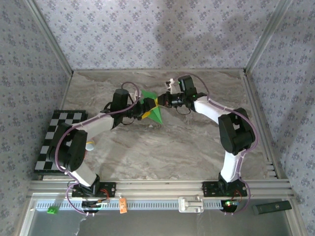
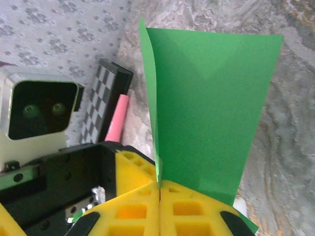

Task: Fold a paper plane with a square sheet of paper (pick it up from the middle)
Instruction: Turn over the paper at the center of the table.

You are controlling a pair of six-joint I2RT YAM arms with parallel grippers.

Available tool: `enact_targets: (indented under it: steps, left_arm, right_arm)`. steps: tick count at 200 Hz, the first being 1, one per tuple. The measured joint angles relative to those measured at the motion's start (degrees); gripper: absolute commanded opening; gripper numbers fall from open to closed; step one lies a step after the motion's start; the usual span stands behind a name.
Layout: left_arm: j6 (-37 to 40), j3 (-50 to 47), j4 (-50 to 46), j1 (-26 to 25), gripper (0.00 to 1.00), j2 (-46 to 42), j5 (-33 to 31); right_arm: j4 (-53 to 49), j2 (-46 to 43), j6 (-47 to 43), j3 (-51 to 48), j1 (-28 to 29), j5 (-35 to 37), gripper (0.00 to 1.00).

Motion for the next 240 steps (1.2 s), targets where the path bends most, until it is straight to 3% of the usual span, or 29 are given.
enact_targets:
  steps: [77,172,240]
  left_arm:
    - [-4.55,-0.46,10.45,-0.72,0.54,0.92,1.01]
    - [-10.36,-3.98,17.14,0.33,0.6,2.32,0.35]
    - [-16.39,-4.02,27.78,1.07,0.46,6.49,1.01]
  right_arm:
    - [10.84,-0.15,9.73,-2.64,-0.94,-4.81,0.07]
    - [15.82,-0.35,14.12,-4.46,-2.05,-5.95,0.08]
    - [19.69,-0.35,17.7,-4.87,-2.49,-7.34,0.09]
